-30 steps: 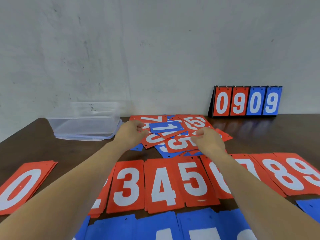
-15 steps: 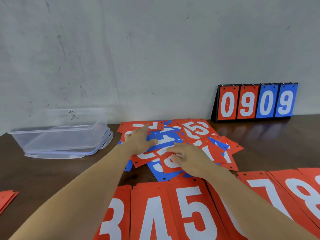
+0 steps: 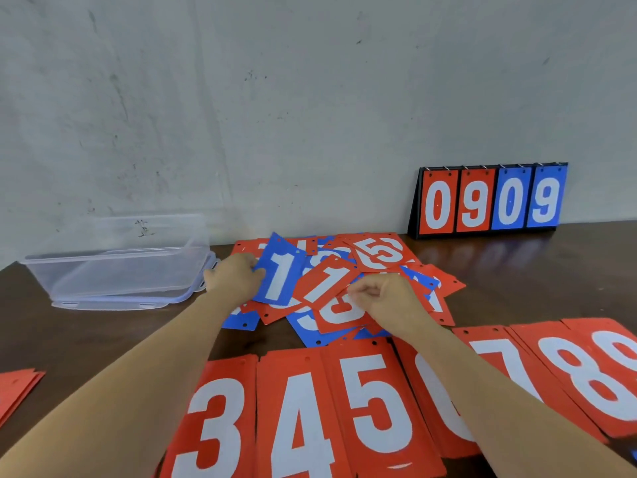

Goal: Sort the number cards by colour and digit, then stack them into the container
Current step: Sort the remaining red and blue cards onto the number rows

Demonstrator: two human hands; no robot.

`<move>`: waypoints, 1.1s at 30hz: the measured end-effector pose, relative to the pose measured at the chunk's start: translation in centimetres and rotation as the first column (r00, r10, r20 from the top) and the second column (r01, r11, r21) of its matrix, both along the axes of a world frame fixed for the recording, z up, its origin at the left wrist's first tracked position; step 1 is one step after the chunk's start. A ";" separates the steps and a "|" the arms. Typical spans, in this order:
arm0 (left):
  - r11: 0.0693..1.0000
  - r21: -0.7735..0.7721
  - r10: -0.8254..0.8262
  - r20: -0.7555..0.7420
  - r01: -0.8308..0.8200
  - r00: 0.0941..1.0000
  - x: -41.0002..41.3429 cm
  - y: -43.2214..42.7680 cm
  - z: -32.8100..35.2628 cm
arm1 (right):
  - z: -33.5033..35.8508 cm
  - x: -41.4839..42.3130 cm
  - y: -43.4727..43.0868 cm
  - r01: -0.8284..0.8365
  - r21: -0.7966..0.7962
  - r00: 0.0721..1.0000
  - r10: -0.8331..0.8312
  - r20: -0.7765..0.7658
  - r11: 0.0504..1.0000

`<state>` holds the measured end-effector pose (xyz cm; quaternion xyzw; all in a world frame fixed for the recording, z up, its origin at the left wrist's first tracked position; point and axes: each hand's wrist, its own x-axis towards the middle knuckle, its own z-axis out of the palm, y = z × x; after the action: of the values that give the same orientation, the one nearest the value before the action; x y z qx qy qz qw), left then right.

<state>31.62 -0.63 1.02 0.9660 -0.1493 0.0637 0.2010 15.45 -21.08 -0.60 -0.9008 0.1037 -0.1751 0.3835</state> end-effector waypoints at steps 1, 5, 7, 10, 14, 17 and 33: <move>0.996 -0.092 0.012 -0.035 -0.016 0.999 0.2 1.0 0.0 | 0.0 0.2 0.0 0.058 0.007 0.998 -0.058 0.017 0.998; 0.860 -0.502 -0.029 -0.232 -0.094 0.972 -0.5 3.8 0.8 | 0.5 1.3 0.8 0.140 -0.068 0.989 -0.143 -0.045 0.988; 0.791 -0.598 -0.055 -0.278 -0.128 0.959 -1.2 4.6 1.0 | 0.7 2.2 1.5 0.133 -0.148 0.978 -0.154 -0.140 0.980; 0.741 -0.649 -0.082 -0.339 -0.170 0.937 -1.9 5.6 0.7 | 0.8 3.6 2.2 0.089 -0.341 0.927 -0.203 -0.316 0.936; 0.720 -0.667 -0.108 -0.379 -0.190 0.919 -2.5 6.4 0.5 | 0.6 4.4 2.4 0.035 -0.492 0.906 -0.235 -0.351 0.870; 0.706 -0.681 -0.107 -0.375 -0.195 0.921 -2.7 6.7 0.5 | 1.0 4.4 2.5 -0.018 -0.567 0.912 -0.219 -0.347 0.823; 0.692 -0.701 -0.116 -0.344 -0.172 0.932 -5.9 9.6 1.5 | 0.4 4.8 5.9 0.156 -0.226 0.972 -0.190 -0.135 0.961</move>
<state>25.72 8.99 2.52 0.8059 -0.0576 -0.0589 0.5862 20.24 -15.21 -0.19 -0.9352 0.1925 -0.1472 0.2582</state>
